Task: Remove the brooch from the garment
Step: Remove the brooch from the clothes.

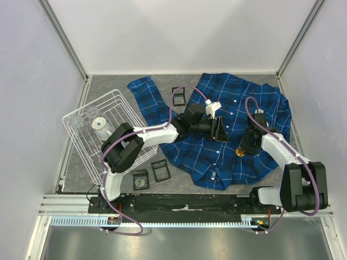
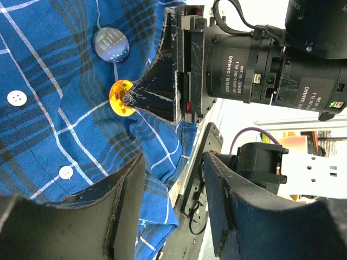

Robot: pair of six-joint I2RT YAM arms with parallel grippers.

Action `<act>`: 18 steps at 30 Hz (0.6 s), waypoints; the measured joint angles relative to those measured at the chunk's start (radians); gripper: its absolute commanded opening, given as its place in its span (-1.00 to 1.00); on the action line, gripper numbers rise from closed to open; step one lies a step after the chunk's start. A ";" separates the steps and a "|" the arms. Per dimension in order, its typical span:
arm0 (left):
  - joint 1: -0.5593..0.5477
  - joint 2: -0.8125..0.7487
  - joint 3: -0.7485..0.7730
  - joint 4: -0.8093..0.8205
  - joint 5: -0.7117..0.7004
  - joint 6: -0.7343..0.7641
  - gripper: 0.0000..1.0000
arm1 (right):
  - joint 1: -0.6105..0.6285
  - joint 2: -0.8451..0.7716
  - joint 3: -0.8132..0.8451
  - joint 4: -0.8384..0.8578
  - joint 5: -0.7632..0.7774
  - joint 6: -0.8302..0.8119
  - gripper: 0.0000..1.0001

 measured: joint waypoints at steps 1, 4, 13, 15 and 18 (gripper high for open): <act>0.000 0.000 0.000 0.000 0.000 0.000 0.08 | 0.003 0.002 -0.001 0.004 -0.003 -0.005 -0.19; 0.002 0.000 0.000 0.000 0.004 -0.001 0.08 | 0.021 0.020 -0.001 0.025 -0.008 -0.018 -0.11; 0.015 0.002 0.000 0.000 0.011 -0.001 0.08 | 0.070 0.084 -0.001 0.060 0.002 -0.035 0.28; 0.017 0.003 0.000 0.000 0.013 -0.001 0.08 | 0.080 0.087 -0.001 0.063 0.011 -0.037 0.28; 0.020 0.014 0.001 0.001 0.026 -0.002 0.08 | 0.095 0.093 0.002 0.064 0.034 -0.037 0.18</act>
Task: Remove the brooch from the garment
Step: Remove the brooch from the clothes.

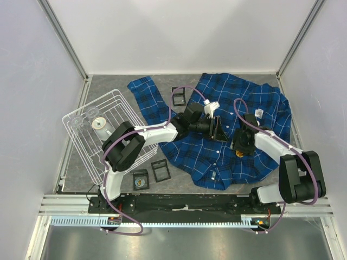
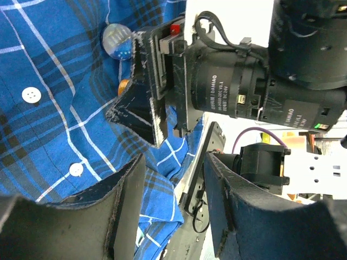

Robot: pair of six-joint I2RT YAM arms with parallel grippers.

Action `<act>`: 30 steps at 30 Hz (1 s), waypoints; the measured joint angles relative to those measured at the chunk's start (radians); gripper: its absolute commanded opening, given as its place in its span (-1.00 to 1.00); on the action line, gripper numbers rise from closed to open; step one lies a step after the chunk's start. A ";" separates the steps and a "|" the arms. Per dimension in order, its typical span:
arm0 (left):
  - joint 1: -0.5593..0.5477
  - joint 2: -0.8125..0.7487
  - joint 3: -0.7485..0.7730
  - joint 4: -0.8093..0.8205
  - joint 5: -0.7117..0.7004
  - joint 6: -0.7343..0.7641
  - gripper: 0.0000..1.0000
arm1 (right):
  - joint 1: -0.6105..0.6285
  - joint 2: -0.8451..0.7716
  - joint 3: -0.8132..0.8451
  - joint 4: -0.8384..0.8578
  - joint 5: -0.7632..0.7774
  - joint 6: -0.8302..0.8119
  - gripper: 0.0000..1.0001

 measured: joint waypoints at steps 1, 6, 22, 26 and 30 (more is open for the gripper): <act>0.001 0.004 0.000 0.000 0.001 0.000 0.08 | 0.002 0.002 0.001 0.000 0.008 0.002 0.09; 0.001 0.033 0.006 -0.002 0.010 -0.007 0.08 | 0.003 0.018 0.008 -0.004 0.055 0.021 -0.06; -0.003 0.133 0.096 -0.026 0.056 -0.019 -0.18 | -0.050 -0.129 -0.020 -0.019 0.066 0.075 -0.74; -0.018 0.208 0.179 -0.044 0.074 -0.019 -0.27 | -0.157 -0.205 -0.057 -0.034 0.022 0.088 -0.67; -0.048 0.283 0.272 -0.089 0.087 -0.019 -0.28 | -0.235 -0.211 -0.067 -0.045 -0.043 0.098 -0.62</act>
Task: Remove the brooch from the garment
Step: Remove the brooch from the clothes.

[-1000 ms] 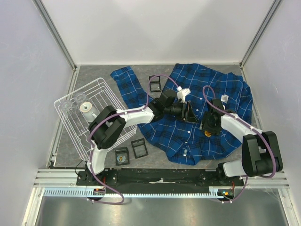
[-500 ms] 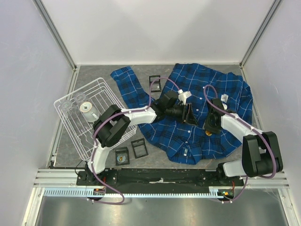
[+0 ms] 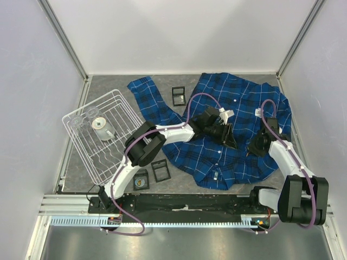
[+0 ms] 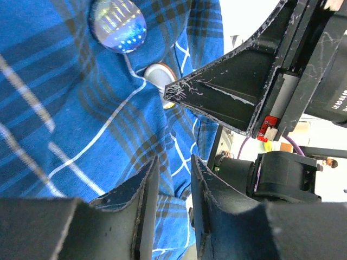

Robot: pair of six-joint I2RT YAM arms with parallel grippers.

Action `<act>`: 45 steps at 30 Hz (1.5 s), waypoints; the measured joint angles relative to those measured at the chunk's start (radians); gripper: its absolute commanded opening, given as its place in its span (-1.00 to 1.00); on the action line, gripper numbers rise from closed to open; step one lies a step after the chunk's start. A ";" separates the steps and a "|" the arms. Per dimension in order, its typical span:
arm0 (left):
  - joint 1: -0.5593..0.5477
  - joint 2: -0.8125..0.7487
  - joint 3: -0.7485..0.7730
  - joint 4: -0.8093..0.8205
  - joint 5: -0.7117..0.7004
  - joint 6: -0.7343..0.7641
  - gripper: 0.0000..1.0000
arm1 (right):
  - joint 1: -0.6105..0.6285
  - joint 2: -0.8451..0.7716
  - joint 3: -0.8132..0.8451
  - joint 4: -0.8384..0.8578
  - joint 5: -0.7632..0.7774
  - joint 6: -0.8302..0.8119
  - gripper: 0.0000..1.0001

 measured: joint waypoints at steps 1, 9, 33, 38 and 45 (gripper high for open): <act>-0.007 0.012 0.014 -0.007 0.001 0.000 -0.29 | -0.007 0.000 0.000 -0.001 -0.011 0.000 -0.60; -0.037 0.073 0.103 -0.054 0.019 0.000 -0.34 | -0.035 -0.002 0.000 -0.012 -0.044 0.001 -0.94; -0.029 0.116 0.199 -0.148 0.043 0.002 -0.25 | -0.132 -0.023 -0.062 0.079 -0.373 0.030 -1.00; -0.024 0.117 0.233 -0.159 0.049 0.002 -0.27 | -0.150 -0.022 -0.098 0.083 -0.363 0.037 -0.75; -0.025 0.146 0.272 -0.159 0.052 0.002 -0.30 | -0.155 -0.037 -0.082 0.031 -0.266 0.020 -0.38</act>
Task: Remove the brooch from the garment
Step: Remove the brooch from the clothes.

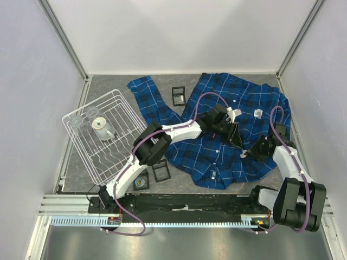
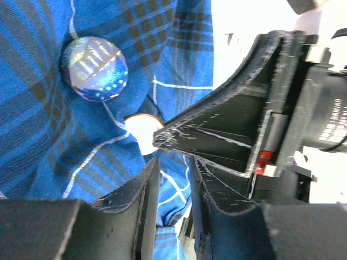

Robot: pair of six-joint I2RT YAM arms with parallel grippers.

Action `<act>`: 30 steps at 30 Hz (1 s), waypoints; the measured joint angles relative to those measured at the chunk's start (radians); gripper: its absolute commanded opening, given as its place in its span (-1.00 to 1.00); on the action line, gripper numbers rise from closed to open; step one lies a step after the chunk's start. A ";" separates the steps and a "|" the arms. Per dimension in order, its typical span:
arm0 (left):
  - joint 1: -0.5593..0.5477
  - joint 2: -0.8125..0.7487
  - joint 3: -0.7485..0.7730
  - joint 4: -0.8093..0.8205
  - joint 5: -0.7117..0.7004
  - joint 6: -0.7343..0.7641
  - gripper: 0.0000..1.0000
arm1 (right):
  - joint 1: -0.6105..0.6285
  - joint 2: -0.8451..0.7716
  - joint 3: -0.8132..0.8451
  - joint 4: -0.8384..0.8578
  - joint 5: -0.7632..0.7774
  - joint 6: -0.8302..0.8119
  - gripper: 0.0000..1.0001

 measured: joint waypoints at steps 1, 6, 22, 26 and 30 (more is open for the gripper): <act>0.000 0.009 0.002 0.000 0.000 0.000 -0.31 | -0.001 -0.007 0.002 -0.009 0.010 -0.007 -0.32; 0.000 0.043 0.003 -0.003 0.001 0.000 -0.32 | -0.010 -0.016 0.014 -0.015 0.022 -0.031 -0.21; -0.003 0.061 0.004 -0.031 -0.002 0.001 -0.37 | -0.013 0.071 0.039 0.030 -0.060 -0.127 -0.19; -0.005 0.064 0.004 -0.057 -0.005 0.014 -0.38 | -0.013 0.099 0.080 0.008 -0.044 -0.153 -0.17; -0.007 0.064 0.006 -0.077 -0.006 0.027 -0.38 | -0.013 0.159 0.163 -0.032 -0.017 -0.185 -0.23</act>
